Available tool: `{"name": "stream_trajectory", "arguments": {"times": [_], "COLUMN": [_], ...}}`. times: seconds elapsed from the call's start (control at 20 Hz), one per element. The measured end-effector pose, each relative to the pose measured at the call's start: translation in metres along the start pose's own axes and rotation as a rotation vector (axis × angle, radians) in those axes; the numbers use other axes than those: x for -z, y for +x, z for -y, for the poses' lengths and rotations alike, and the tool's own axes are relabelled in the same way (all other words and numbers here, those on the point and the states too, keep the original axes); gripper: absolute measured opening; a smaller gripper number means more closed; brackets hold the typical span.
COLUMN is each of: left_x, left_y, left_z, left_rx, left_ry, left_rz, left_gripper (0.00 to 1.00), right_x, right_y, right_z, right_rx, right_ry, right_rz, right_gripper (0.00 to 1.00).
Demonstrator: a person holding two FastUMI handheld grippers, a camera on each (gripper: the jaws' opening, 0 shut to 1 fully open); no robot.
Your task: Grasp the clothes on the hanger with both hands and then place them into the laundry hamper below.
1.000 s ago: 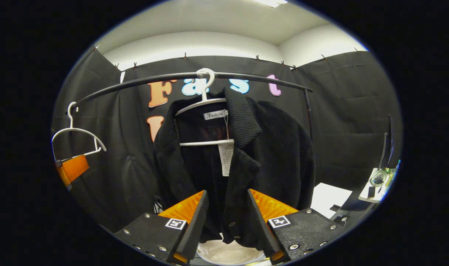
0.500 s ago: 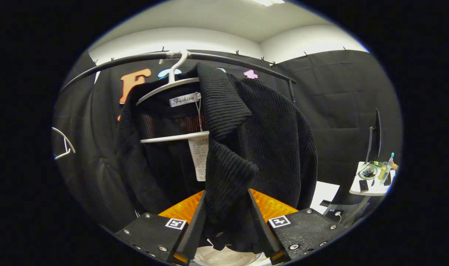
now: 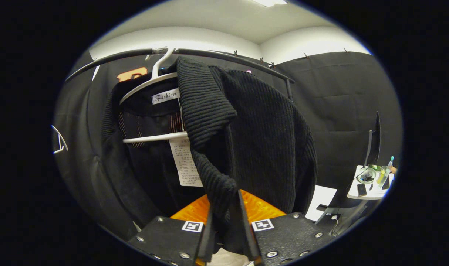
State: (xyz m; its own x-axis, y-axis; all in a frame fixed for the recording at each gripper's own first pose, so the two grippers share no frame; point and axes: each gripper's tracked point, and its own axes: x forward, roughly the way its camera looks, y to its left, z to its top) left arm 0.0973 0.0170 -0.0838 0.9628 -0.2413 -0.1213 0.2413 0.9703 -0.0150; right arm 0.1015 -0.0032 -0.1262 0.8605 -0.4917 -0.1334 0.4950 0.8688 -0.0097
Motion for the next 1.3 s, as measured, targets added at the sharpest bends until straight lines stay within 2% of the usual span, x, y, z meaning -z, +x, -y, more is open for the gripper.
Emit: {"name": "stream_trajectory", "arguments": {"times": [0.05,0.1,0.15,0.25,0.3,0.35,0.4,0.45,0.5,0.55,0.65,0.7,0.85,0.95,1.05,1.1,1.2,1.3], "left_x": [0.001,0.004,0.007,0.017,0.021,0.027,0.033,0.037,0.04,0.046,0.057,0.061,0.07,0.083,0.093,0.096,0.1,0.098], "left_y": [0.002,0.006,0.01,0.019,0.023,0.027,0.03,0.035,0.041,0.047,0.062,0.068,0.091,0.109,0.122,0.126,0.132,0.133], "left_z": [0.008,0.017,0.027,0.05,0.062,0.076,0.092,0.106,0.119,0.128,0.144,0.152,0.162,0.162,0.16,0.158,0.154,0.143], "left_rx": [0.02,0.041,0.065,0.116,0.141,0.168,0.198,0.223,0.24,0.247,0.247,0.247,0.216,0.178,0.156,0.146,0.134,0.101], "left_ry": [-0.005,-0.01,-0.015,-0.031,-0.046,-0.063,-0.081,-0.096,-0.104,-0.096,-0.061,-0.05,-0.043,-0.029,-0.021,-0.023,-0.028,-0.025], "left_rz": [0.002,0.002,-0.004,-0.028,-0.039,-0.052,-0.064,-0.072,-0.075,-0.081,-0.099,-0.106,-0.112,-0.133,-0.156,-0.16,-0.167,-0.166], "left_gripper": [0.96,0.96,1.0,1.0,1.0,0.96,0.96,0.97,0.97,0.93,0.97,0.93,0.93,1.0,0.93,0.96,0.94,0.81], "right_x": [-0.002,-0.003,-0.003,-0.006,-0.006,-0.006,-0.008,-0.01,-0.011,-0.012,-0.014,-0.012,-0.014,-0.017,-0.022,-0.024,-0.034,-0.045], "right_y": [-0.002,-0.004,-0.007,-0.015,-0.02,-0.025,-0.026,-0.027,-0.026,-0.026,-0.025,-0.027,-0.029,-0.029,-0.03,-0.029,-0.028,-0.029], "right_z": [0.002,0.003,0.004,0.012,0.017,0.022,0.025,0.027,0.027,0.028,0.032,0.036,0.043,0.051,0.058,0.062,0.071,0.082], "right_rx": [-0.006,-0.018,-0.028,-0.042,-0.05,-0.058,-0.063,-0.07,-0.08,-0.092,-0.117,-0.13,-0.165,-0.185,-0.203,-0.213,-0.225,-0.239], "right_ry": [-0.005,-0.008,-0.012,-0.016,-0.018,-0.022,-0.027,-0.031,-0.033,-0.034,-0.035,-0.036,-0.044,-0.056,-0.073,-0.079,-0.091,-0.095], "right_rz": [0.0,-0.001,-0.004,-0.008,-0.009,-0.011,-0.013,-0.014,-0.015,-0.018,-0.029,-0.035,-0.044,-0.042,-0.039,-0.038,-0.034,-0.025], "right_gripper": [0.27,0.15,0.08,0.05,0.1,0.04,0.04,0.1,0.04,0.04,0.04,0.04,0.04,0.04,0.04,0.04,0.04,0.04]}}
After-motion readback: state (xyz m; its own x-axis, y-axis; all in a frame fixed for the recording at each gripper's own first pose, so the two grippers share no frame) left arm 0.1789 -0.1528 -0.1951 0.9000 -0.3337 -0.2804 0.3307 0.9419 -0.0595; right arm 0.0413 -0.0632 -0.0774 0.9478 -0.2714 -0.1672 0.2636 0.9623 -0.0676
